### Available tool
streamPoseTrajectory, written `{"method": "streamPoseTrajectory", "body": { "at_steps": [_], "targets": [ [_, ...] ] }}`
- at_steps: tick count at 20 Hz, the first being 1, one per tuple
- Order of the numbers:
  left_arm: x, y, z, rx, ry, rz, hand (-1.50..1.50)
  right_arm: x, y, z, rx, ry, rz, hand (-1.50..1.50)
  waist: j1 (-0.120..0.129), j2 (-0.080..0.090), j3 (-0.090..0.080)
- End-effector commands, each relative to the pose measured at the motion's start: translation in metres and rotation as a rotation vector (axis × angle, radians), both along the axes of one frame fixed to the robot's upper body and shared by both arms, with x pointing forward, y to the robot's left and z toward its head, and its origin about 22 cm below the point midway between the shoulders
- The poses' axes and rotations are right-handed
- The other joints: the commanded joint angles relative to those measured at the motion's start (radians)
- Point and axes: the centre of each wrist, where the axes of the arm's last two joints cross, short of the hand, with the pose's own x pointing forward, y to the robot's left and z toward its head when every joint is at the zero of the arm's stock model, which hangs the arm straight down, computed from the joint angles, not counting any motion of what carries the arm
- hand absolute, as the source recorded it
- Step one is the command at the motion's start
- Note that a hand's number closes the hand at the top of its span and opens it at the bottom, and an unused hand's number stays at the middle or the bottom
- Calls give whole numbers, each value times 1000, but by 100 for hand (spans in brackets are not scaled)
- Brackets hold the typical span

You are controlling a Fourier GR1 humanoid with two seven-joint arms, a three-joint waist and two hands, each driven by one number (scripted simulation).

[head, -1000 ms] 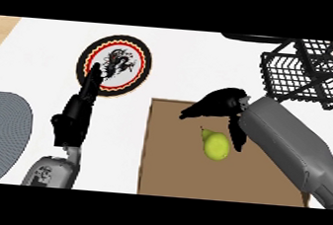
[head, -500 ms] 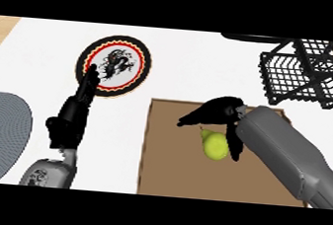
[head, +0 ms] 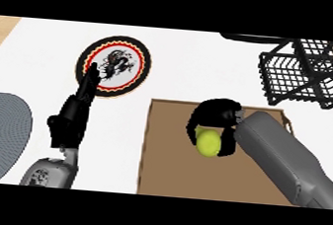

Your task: Pick the pear from the tray and place it in the tiered basket

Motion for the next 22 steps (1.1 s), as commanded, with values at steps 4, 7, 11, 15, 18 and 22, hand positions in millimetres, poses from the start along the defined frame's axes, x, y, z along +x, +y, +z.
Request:
{"method": "streamPoseTrajectory", "body": {
  "at_steps": [4, 7, 11, 15, 18, 22],
  "targets": [
    [0, -15, 1, 9, -8, 8, 0, -9, -3, -23, 66, -45, -2, 150, -2, 4, 1],
    [-4, 8, -8, 0, 13, 53, 0, -5, -46, -28, -197, -241, -370, 150, -53, -9, -1],
    [-3, 17, -4, -8, 25, 92, 0, 12, -112, -7, -428, -441, -751, 150, -102, -27, -4],
    [-9, 15, -12, 12, 17, 75, 0, 5, -107, 0, -423, -606, -978, 150, -76, -19, -2],
    [-13, 20, -8, 3, 17, 75, 0, -1, -95, 30, -390, -702, -1082, 150, -66, -22, -2],
    [-10, 11, -14, -8, 21, 79, 0, -15, -76, 83, -313, -830, -1170, 150, -64, -19, -2]
  ]
}}
